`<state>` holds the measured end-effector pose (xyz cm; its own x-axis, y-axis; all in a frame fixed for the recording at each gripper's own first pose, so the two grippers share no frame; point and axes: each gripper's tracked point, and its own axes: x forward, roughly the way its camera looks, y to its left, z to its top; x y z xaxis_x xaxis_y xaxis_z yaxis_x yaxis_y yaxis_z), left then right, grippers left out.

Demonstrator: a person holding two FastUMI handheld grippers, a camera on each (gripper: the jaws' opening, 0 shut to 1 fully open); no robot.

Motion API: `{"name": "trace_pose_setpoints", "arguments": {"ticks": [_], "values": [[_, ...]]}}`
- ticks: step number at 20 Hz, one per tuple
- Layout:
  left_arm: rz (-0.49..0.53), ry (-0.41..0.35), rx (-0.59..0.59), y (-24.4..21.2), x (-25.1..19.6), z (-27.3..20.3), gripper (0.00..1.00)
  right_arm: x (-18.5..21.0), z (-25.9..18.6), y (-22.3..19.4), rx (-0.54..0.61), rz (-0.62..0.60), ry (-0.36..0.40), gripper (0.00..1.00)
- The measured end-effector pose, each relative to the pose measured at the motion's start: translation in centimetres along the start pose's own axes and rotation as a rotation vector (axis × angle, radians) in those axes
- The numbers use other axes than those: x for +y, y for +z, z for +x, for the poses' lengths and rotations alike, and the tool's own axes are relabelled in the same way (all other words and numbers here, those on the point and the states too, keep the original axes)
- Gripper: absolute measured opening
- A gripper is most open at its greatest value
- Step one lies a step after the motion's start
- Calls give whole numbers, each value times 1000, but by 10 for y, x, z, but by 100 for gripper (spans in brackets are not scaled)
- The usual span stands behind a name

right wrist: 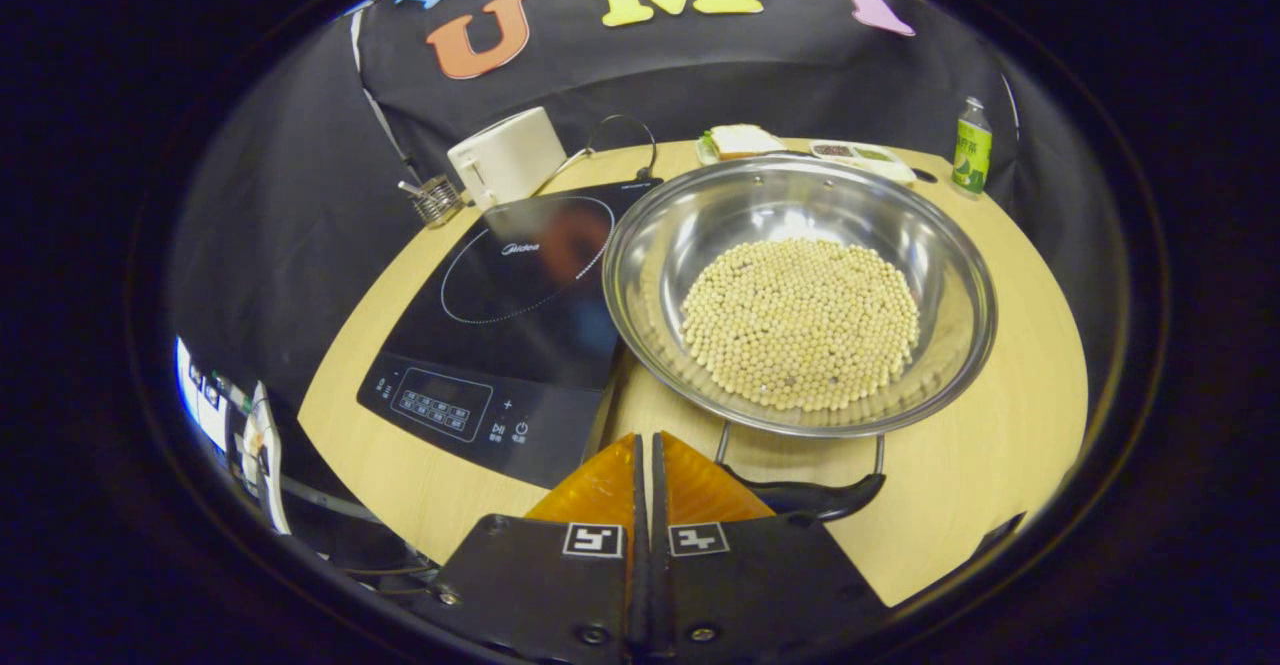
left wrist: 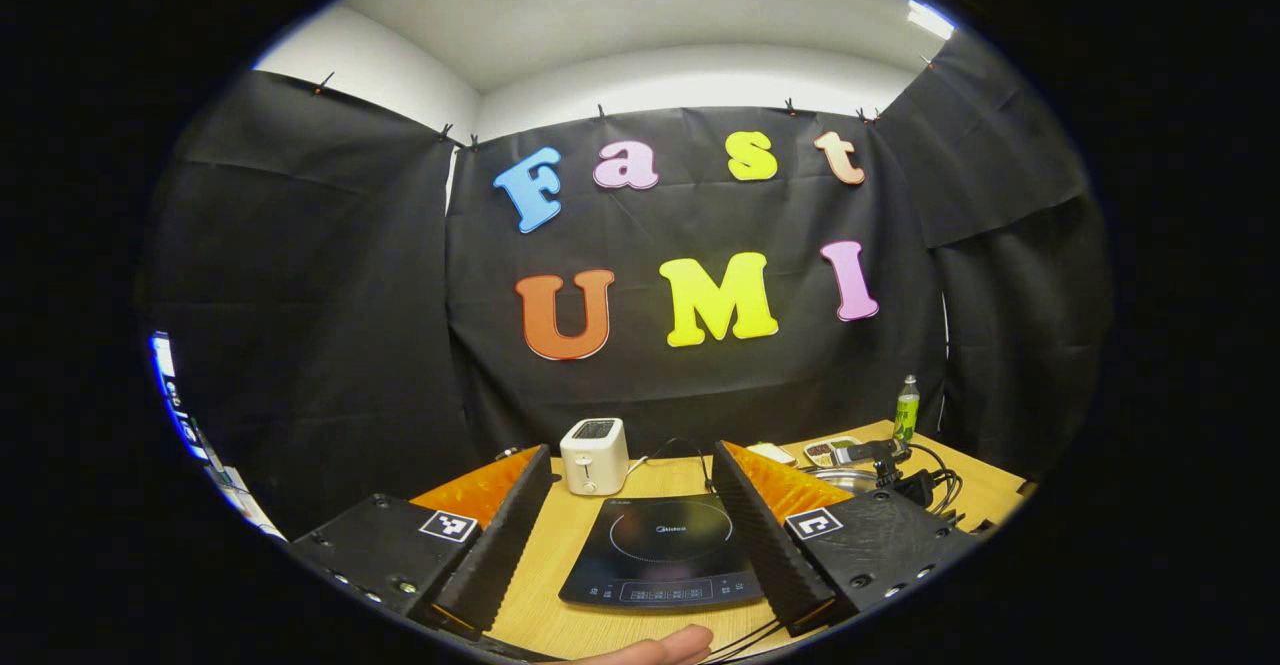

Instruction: First push the handle of the pot to place it horizontally, then grasp the pot with both hands and set it on the induction cooktop.

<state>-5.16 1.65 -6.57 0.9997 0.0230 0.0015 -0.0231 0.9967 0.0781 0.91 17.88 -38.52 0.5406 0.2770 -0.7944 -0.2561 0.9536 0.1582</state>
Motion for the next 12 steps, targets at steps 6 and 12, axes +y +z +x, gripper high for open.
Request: {"name": "trace_pose_setpoints", "arguments": {"ticks": [6,12], "values": [[-3,-17,15,-6,-6,1,96,-11,-6,-4,-4,25,6,4],[-3,-33,26,-10,-13,1,96,-22,-11,-10,-10,18,1,4]]}}
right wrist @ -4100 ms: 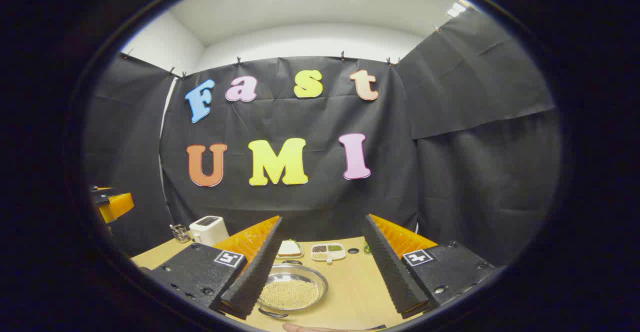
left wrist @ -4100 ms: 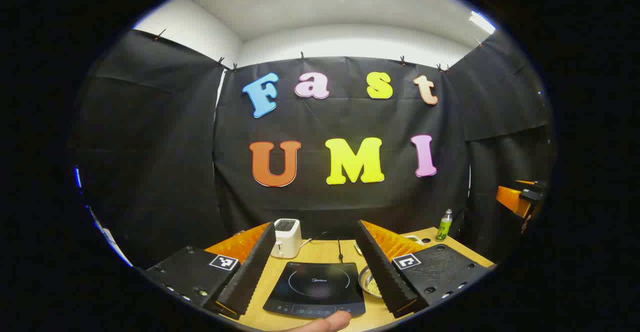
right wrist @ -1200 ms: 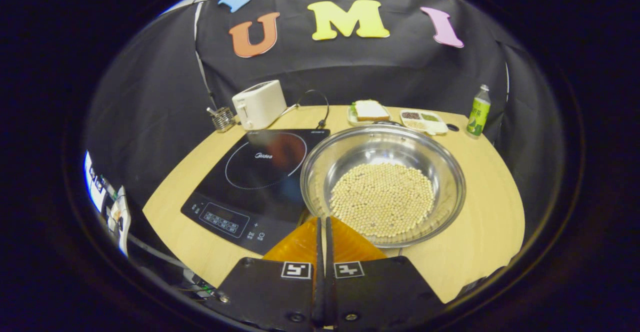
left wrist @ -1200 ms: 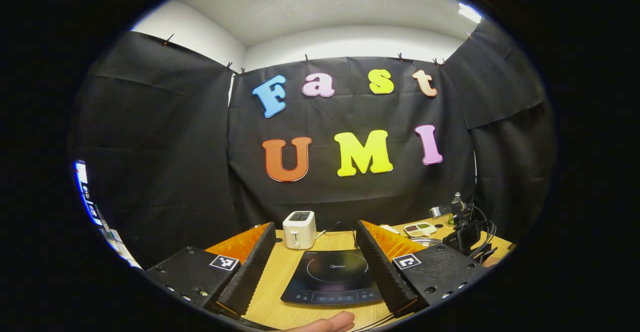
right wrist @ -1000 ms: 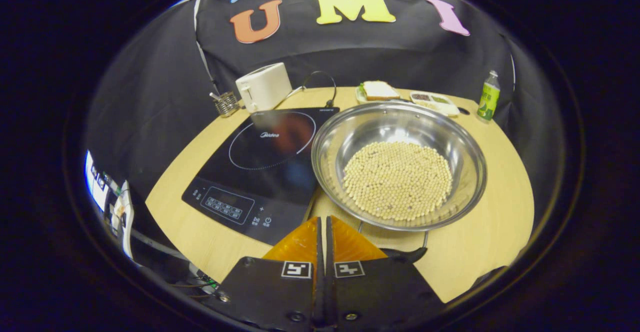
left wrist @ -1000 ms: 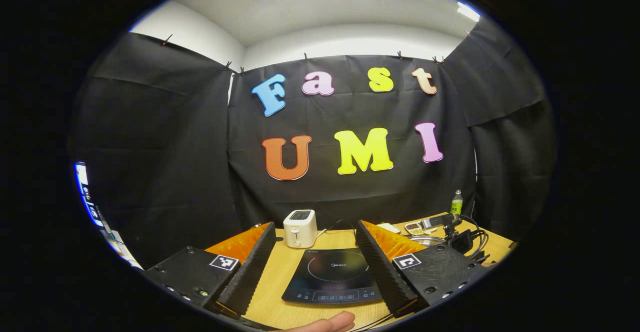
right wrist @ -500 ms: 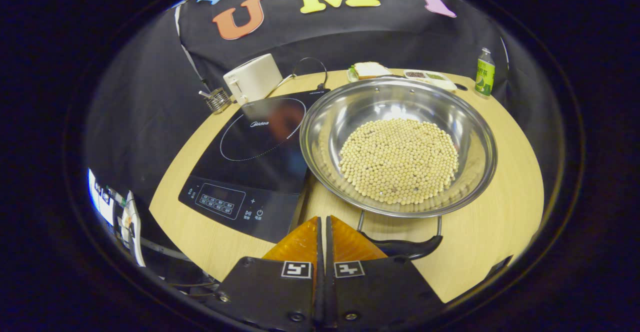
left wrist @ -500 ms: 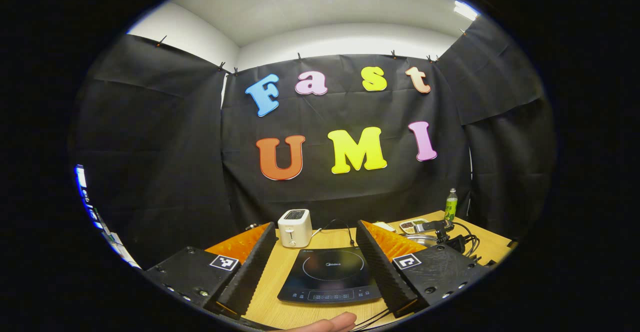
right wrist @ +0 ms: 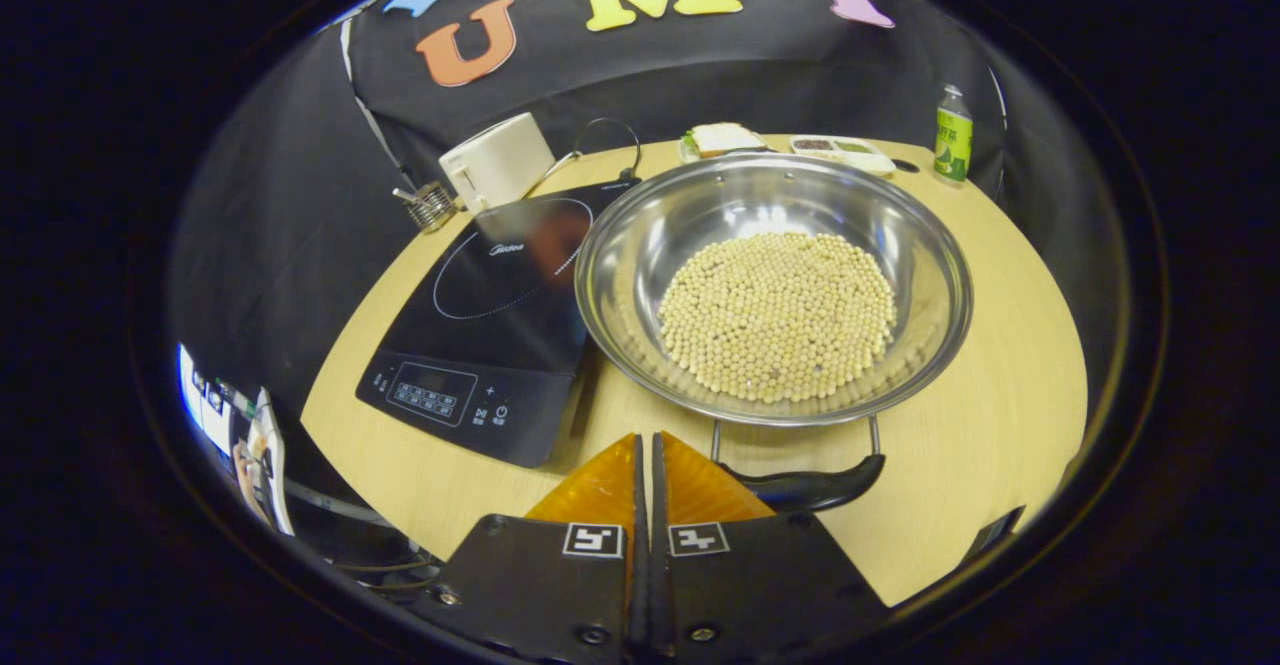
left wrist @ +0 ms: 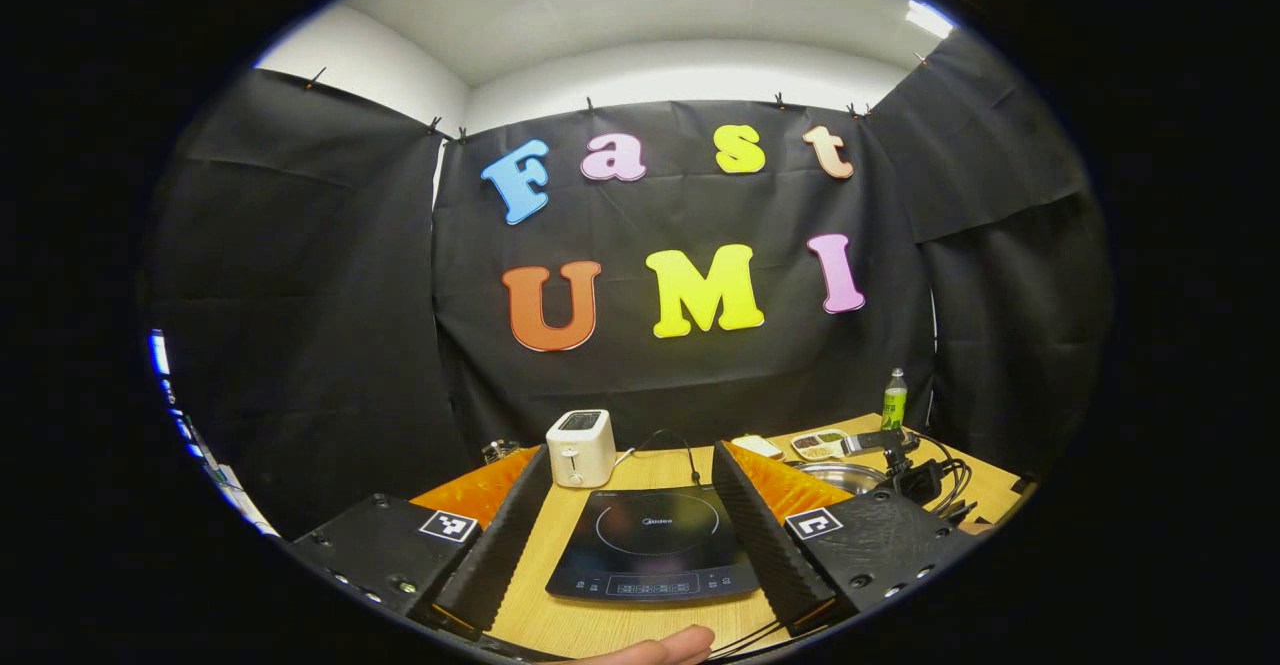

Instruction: First push the handle of the pot to place it horizontally, then grasp the pot with both hands and set it on the induction cooktop.

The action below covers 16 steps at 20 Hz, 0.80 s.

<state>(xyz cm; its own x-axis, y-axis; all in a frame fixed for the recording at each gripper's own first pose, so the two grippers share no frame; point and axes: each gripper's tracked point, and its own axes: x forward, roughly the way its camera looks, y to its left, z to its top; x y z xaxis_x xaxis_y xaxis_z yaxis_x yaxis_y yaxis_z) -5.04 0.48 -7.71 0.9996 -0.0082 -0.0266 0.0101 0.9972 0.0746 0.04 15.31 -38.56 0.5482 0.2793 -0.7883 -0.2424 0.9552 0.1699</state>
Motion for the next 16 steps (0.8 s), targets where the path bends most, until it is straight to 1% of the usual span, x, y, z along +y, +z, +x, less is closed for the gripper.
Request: {"name": "trace_pose_setpoints", "arguments": {"ticks": [5,6,7,8,9,10,11,12,13,14,16], "values": [[-2,-12,-6,-1,-5,-4,96,-12,-6,-3,-2,8,-2,4],[-1,-15,-6,-2,-6,-5,96,-15,-7,-3,-5,7,-4,0],[1,-19,-8,-2,-7,-6,96,-18,-8,-3,-9,5,-8,0],[3,-21,-9,-3,-9,-7,96,-21,-10,-3,-13,2,-13,4],[4,-23,-9,-3,-11,-8,96,-24,-11,-3,-15,-2,-16,0],[4,-25,-9,-3,-12,-9,96,-26,-12,-4,-17,-6,-18,0],[4,-29,-10,-4,-12,-8,96,-28,-14,-4,-20,-9,-16,4],[5,-32,-9,-4,-14,-8,96,-30,-15,-4,-25,-15,-13,0],[6,-34,-8,-6,-15,-9,96,-33,-16,-4,-27,-21,-14,4],[6,-37,-6,-6,-16,-9,96,-37,-17,-5,-26,-24,-19,0],[5,-41,-2,-8,-19,-7,96,-45,-20,-5,-27,-31,-26,4]]}}
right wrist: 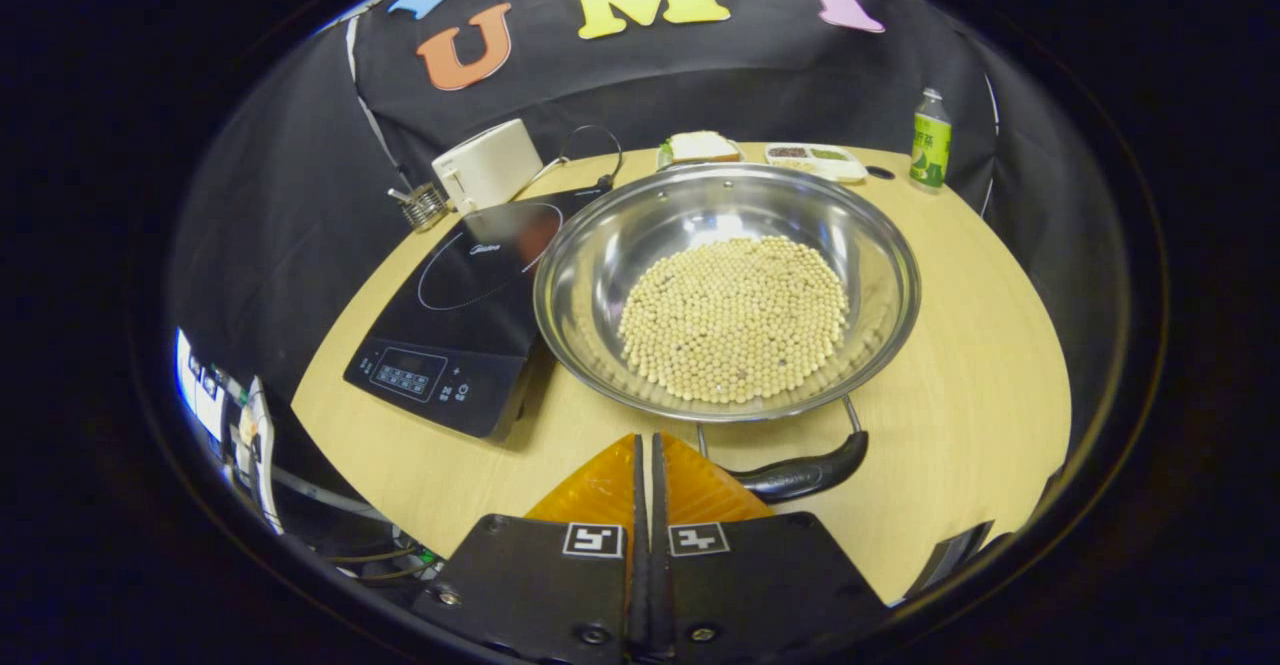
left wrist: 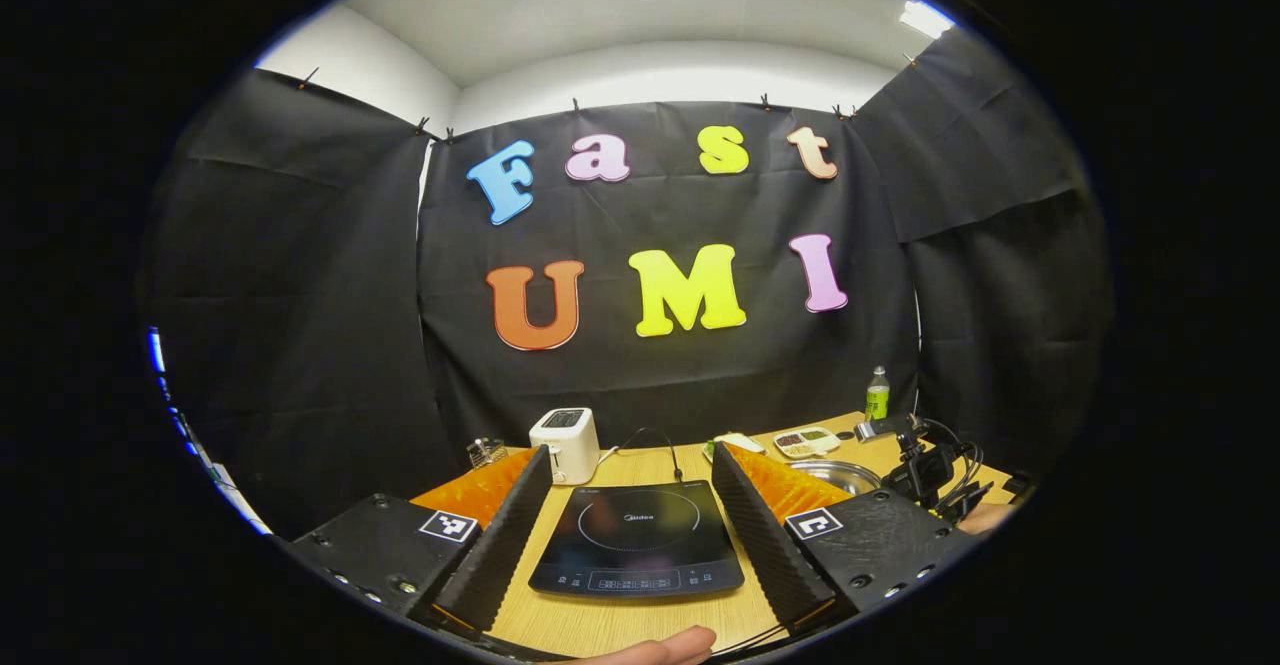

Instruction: First push the handle of the pot to place it horizontally, then grasp the pot with both hands and set it on the induction cooktop.

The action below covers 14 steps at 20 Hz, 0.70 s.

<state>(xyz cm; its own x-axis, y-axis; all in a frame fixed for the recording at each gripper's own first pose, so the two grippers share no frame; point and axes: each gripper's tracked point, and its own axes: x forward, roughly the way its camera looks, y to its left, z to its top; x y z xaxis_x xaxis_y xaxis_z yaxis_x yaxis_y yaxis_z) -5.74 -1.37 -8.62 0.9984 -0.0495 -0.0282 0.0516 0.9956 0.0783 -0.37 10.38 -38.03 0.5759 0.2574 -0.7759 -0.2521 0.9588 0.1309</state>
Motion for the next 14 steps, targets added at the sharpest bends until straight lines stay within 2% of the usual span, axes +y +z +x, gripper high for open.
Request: {"name": "trace_pose_setpoints", "arguments": {"ticks": [4,7,9,10,12,14], "values": [[0,-3,-2,-1,-5,0,96,-15,-3,-1,7,-46,2,0],[-2,-1,7,-5,-8,2,96,-35,-6,2,-5,-50,-30,4],[-17,-13,15,-6,-12,4,96,-47,-7,4,-17,-52,-53,0],[-27,-23,16,-6,-16,5,96,-54,-8,5,-20,-63,-70,4],[-33,-26,19,-8,-17,6,96,-70,-9,10,-25,-117,-112,0],[-23,-22,20,-9,-18,7,96,-86,-9,15,-26,-155,-143,4]]}}
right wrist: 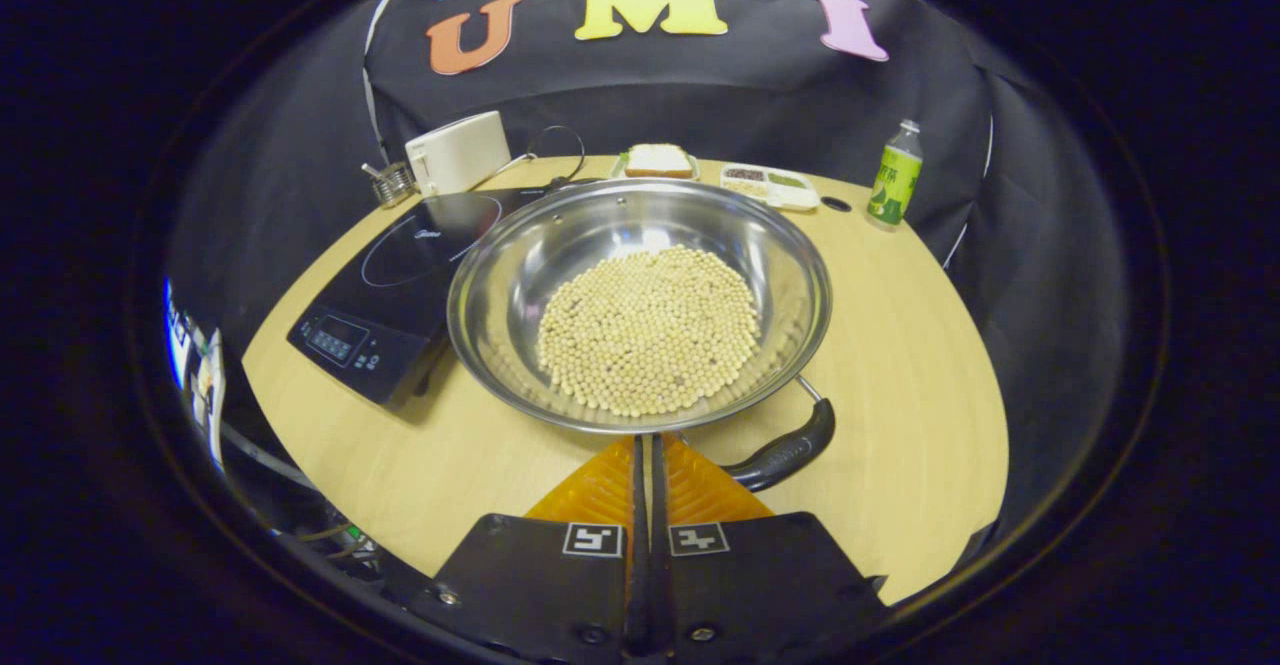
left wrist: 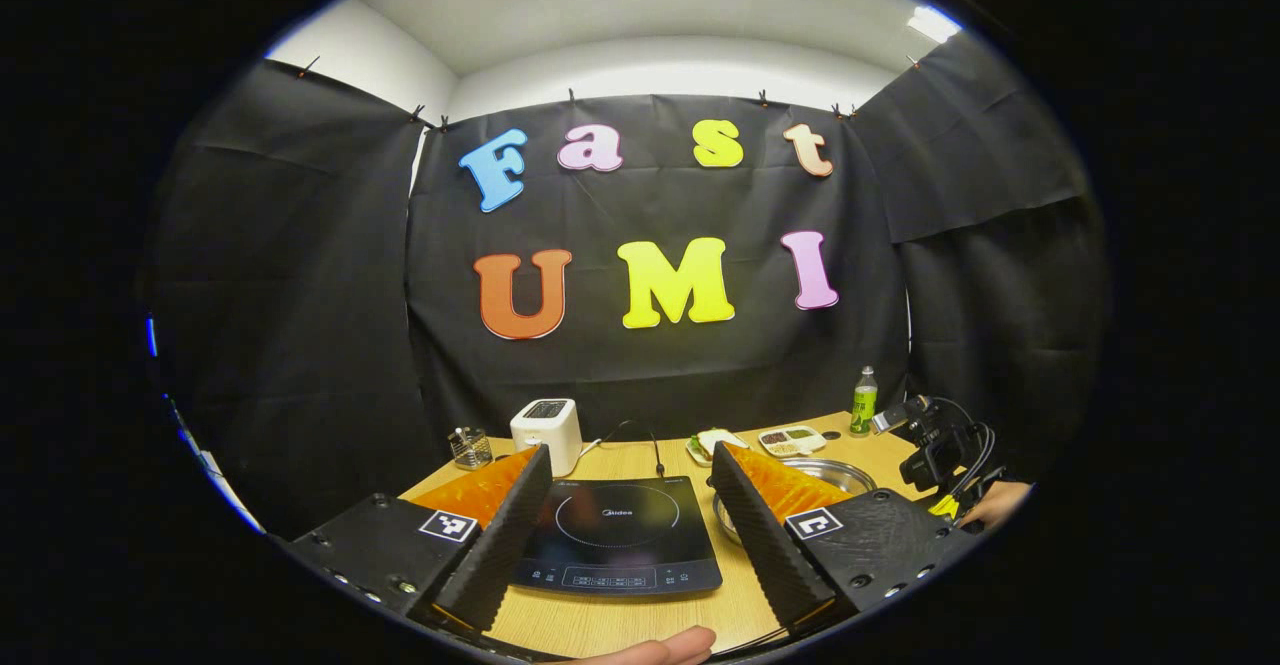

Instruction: First push the handle of the pot to place it horizontally, then grasp the pot with both hands and set it on the induction cooktop.

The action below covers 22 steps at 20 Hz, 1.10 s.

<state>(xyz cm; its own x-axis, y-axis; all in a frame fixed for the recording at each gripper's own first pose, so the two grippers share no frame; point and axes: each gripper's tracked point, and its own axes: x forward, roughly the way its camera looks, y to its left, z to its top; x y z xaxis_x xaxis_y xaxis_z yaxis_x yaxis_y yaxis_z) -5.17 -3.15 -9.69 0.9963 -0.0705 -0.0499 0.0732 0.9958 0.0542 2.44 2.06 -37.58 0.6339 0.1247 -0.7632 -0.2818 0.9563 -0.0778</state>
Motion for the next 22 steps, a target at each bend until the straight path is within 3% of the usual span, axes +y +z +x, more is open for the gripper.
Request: {"name": "trace_pose_setpoints", "arguments": {"ticks": [3,8,9,13,15,16,22], "values": [[6,-6,12,-7,-5,4,96,-17,1,3,-2,-17,-22,0],[6,-18,38,-17,-14,13,96,-41,3,8,-17,-16,-47,4],[6,-23,40,-18,-16,14,96,-47,4,9,-21,-23,-56,0],[7,-37,45,-21,-24,21,96,-71,12,17,-32,-66,-95,4],[8,-42,49,-23,-26,24,96,-83,16,21,-39,-86,-123,0],[7,-43,52,-25,-27,27,96,-90,18,23,-43,-91,-135,4],[-7,-53,88,-39,-35,54,96,-113,38,37,-85,-130,-157,4]]}}
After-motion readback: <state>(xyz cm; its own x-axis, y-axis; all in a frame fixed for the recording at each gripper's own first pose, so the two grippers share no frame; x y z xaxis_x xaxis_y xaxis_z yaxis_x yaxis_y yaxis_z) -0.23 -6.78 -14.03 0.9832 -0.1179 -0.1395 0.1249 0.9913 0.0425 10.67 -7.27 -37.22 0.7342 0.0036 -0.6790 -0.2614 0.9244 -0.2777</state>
